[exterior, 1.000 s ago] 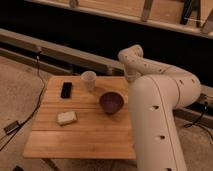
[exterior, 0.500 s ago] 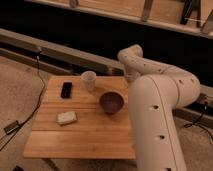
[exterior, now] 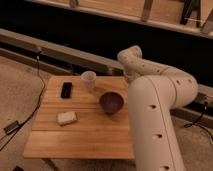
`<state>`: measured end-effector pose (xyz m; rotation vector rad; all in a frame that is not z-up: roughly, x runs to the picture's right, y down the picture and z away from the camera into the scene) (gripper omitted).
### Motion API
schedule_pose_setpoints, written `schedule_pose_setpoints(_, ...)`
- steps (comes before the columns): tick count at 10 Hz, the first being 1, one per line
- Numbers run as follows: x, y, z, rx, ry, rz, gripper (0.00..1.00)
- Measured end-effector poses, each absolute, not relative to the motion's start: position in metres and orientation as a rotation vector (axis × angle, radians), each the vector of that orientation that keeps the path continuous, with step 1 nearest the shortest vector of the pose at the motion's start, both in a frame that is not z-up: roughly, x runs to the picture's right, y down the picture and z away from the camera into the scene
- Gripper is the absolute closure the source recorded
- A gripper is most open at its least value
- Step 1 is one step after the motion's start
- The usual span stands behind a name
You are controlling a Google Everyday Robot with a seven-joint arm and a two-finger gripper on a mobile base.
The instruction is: Place the pepper in the ceramic bowl
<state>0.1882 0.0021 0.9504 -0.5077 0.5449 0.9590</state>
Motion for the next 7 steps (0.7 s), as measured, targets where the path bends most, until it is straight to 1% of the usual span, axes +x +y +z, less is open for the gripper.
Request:
schedule_pose_setpoints(3,0.190,0.001,0.965,-0.542,0.489,0.867,0.35)
schedule_pose_setpoints(7,0.219,-0.007,0.966,-0.582,0.433,0.865,0.35)
